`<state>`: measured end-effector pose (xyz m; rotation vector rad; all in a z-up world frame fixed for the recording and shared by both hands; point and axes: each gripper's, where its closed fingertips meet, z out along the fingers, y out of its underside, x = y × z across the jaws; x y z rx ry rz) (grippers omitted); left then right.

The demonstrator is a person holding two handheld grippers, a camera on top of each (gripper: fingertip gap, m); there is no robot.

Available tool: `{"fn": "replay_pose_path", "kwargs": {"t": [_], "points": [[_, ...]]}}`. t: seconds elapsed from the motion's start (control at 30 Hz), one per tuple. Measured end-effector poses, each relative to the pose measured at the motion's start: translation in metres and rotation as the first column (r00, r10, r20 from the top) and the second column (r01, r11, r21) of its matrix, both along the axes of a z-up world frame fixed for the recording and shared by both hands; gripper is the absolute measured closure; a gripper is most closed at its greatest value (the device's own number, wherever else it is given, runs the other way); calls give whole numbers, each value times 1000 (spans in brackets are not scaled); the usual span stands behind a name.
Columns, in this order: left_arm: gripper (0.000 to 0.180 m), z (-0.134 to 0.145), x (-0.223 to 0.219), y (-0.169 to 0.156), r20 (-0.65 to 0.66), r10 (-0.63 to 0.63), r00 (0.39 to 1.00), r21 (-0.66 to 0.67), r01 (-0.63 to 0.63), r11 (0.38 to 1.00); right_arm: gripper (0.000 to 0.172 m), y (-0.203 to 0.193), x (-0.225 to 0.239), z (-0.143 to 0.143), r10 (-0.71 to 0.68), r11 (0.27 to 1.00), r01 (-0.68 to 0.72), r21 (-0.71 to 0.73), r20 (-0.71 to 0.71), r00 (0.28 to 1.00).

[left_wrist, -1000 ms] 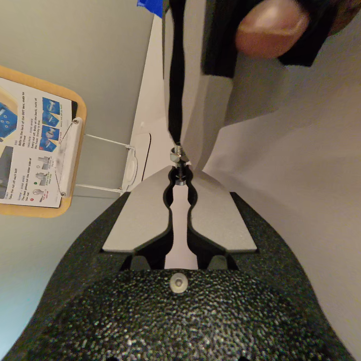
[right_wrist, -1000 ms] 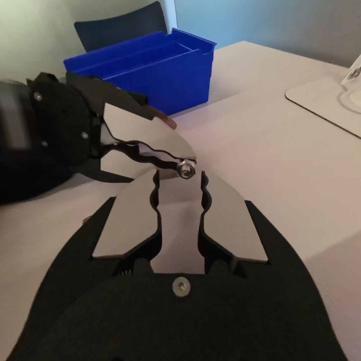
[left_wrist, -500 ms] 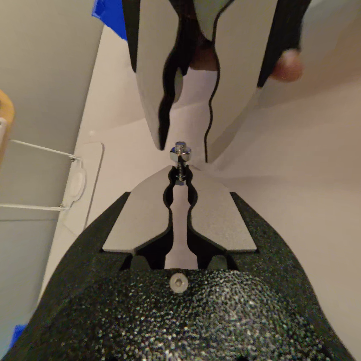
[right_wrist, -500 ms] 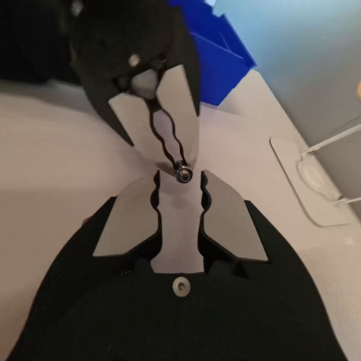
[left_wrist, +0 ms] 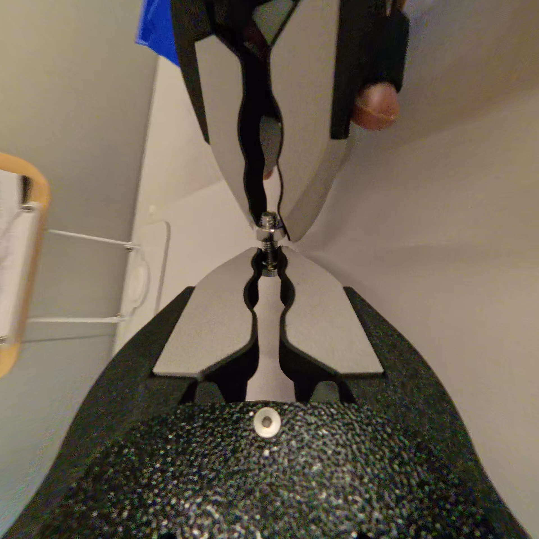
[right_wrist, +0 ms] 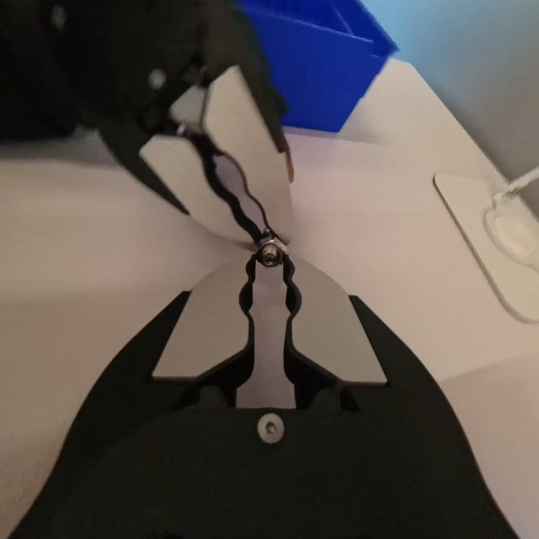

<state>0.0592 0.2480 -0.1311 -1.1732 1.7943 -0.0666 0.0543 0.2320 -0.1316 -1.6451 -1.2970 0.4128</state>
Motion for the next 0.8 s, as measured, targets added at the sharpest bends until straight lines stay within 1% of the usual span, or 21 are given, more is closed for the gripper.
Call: {"fn": "replay_pose_path", "kwargs": {"t": [0.07,0.1,0.13,0.17,0.2,0.3,0.37,0.43,0.53,0.57,0.6,0.63,0.67,0.73,0.8], "points": [[171,-9,-1,-12,-19,-53,998,-142,50,989,154,-9,-1,-7,92,981,-114,156,140,986],[171,-12,-2,-17,-25,-72,997,-192,66,979,154,-12,-2,-9,112,960,-157,230,200,973],[171,-14,-2,-19,-28,-81,996,-216,73,974,154,-12,-2,-9,112,944,-176,278,233,966],[171,-14,-2,-18,-23,-77,997,-216,70,974,154,-11,-1,-7,99,945,-163,284,227,969],[172,-13,0,-14,-12,-62,998,-198,58,978,154,-9,-1,-4,84,960,-129,249,186,979],[172,-2,2,-1,36,13,999,-97,-9,995,133,-3,-1,13,20,998,-18,54,-28,999],[171,6,1,9,68,55,996,-24,-54,998,119,2,0,22,-40,996,27,-85,-161,986],[171,12,-1,15,86,83,993,38,-87,996,123,7,0,26,-102,982,58,-181,-243,965],[172,18,-2,18,100,97,990,105,-108,989,128,11,-1,22,-164,958,85,-272,-281,946],[172,19,-2,17,95,96,991,120,-107,987,131,11,-3,21,-171,954,85,-289,-286,943],[172,18,-2,16,83,92,992,131,-102,986,138,11,-3,20,-178,952,92,-292,-284,942],[172,17,-2,15,70,86,994,142,-95,985,150,12,-3,19,-183,955,104,-278,-277,943],[172,15,-2,14,60,76,995,148,-84,985,154,12,-2,18,-174,962,108,-250,-257,951],[172,12,-2,8,36,48,998,111,-52,992,154,8,-1,12,-110,980,77,-182,-180,978],[172,4,-2,-1,17,0,1000,-1,0,1000,154,-1,-2,6,-10,998,5,-64,-68,998]]}}
